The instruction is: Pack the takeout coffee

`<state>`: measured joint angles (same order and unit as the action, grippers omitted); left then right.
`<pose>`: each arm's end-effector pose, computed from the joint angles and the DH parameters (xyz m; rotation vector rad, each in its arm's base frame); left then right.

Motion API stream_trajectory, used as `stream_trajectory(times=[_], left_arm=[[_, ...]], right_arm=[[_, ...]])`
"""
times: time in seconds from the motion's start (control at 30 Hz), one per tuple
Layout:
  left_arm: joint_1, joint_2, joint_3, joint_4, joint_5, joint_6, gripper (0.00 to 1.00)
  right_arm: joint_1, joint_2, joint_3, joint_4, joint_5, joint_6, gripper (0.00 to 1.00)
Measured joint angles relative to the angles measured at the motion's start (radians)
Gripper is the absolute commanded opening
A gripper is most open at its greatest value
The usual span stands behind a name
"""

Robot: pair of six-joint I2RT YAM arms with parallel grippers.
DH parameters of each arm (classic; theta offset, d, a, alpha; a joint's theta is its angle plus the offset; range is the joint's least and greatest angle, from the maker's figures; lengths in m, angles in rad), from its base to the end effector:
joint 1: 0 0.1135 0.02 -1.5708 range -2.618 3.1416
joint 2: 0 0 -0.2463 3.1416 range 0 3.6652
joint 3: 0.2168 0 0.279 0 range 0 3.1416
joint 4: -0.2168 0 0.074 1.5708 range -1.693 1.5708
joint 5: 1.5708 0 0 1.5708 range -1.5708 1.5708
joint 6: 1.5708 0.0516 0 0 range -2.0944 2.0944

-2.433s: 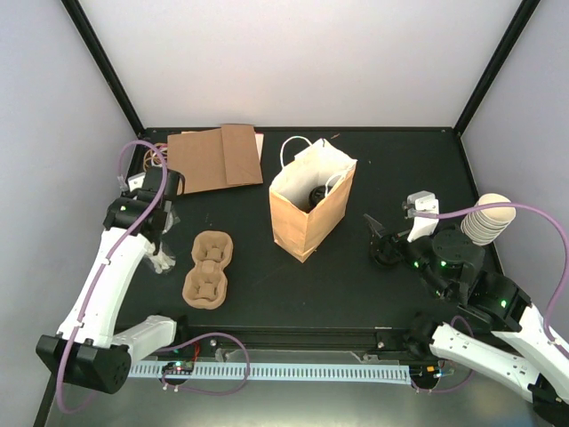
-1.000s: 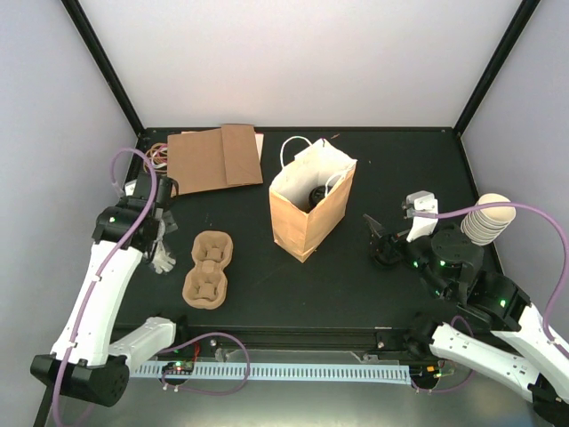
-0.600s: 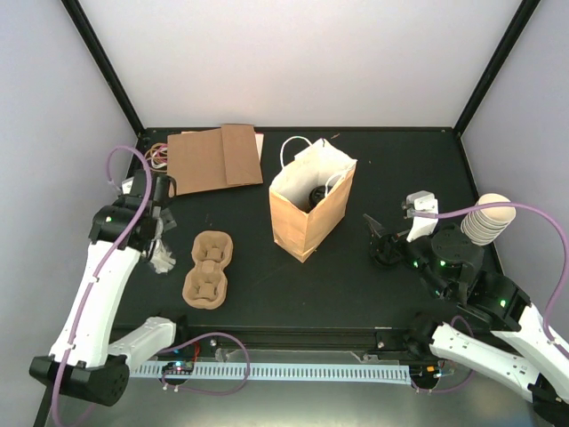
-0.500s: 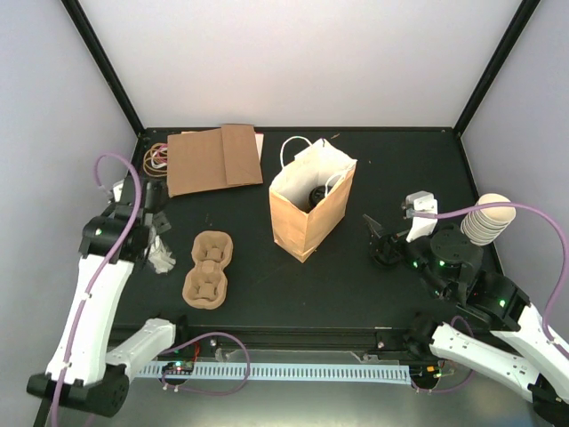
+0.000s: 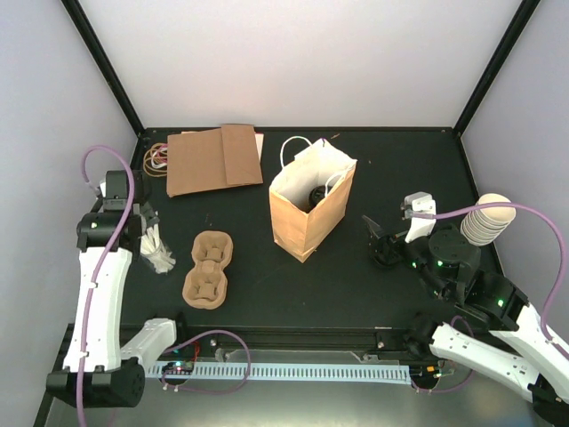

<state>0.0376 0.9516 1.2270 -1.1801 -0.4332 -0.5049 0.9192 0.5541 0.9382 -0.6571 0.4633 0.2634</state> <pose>0.1966 0.0291 0.3509 -0.8129 2.2463 0.3191 0.1132 0.1104 0.3684 -0.2756 1.8128 0.4097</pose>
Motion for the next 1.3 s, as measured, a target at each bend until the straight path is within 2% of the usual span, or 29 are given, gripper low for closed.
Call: stream_trajectory(times=[0.13,0.3,0.63,0.67,0.77,0.8,1.0,1.3], left_arm=[[0.024,0.033,-0.021,0.035,0.024,0.017,0.34],[0.035,0.054,-0.043,0.063,0.035,0.023,0.2],[0.035,0.062,-0.072,0.069,0.037,0.011,0.22],[0.035,0.063,-0.08,0.07,0.037,0.01,0.2],[0.035,0.063,-0.098,0.069,0.037,0.004,0.03],[0.035,0.063,-0.099,0.067,0.037,0.003,0.02],[0.035,0.06,-0.083,0.052,0.036,0.005,0.02],[0.036,0.003,0.044,0.029,0.034,0.035,0.01]], right_arm=[[0.0,-0.006,0.0,0.0,0.002,0.0,1.0],[0.0,-0.009,0.0,0.0,0.004,0.0,1.0],[0.0,-0.009,0.0,0.0,0.004,-0.001,1.0],[0.0,-0.009,0.0,0.0,0.004,-0.001,1.0],[0.0,-0.008,0.0,0.0,0.004,-0.003,1.0],[0.0,-0.008,0.0,0.0,0.004,-0.003,1.0],[0.0,-0.008,0.0,0.0,0.004,-0.004,1.0],[0.0,-0.006,0.0,0.0,0.003,-0.004,1.0]])
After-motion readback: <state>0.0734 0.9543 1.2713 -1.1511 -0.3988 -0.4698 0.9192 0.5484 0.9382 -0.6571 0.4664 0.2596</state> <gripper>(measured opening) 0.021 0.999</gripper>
